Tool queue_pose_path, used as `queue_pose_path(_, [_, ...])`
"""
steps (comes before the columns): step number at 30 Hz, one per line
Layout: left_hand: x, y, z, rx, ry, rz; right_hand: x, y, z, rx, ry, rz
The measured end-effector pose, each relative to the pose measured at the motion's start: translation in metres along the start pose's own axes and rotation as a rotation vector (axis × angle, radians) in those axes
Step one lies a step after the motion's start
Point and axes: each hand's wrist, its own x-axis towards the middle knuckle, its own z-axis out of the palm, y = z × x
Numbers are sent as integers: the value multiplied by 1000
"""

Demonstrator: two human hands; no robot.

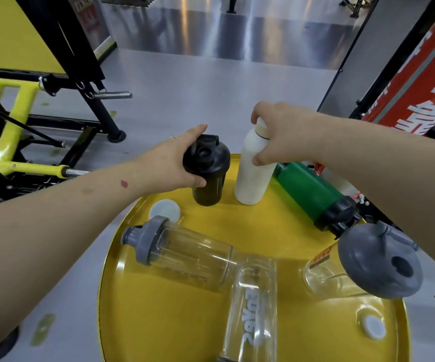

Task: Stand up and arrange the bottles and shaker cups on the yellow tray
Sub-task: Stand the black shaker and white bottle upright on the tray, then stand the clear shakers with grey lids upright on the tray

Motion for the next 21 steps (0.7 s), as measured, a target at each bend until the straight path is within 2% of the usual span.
queue_pose_path(5, [-17, -5, -7, -27, -31, -73, -2, -21, 1, -184, 86, -131])
queue_pose_path(10, [-56, -17, -14, 118, -149, -151, -27, -59, 5, -103, 233, -371])
queue_pose_path(12, [-76, -22, -16, 172, -270, -188, -39, -76, 11, -94, 121, -434])
queue_pose_path(15, [-108, -26, -14, 261, -416, -261, -58, -98, 32, -176, -199, -436])
queue_pose_path(18, [-129, -30, 2, 338, -399, -296, -71, -109, 65, -328, -414, -394])
queue_pose_path(21, [-131, -37, 16, 331, -283, -254, -80, -117, 96, -332, -466, -328])
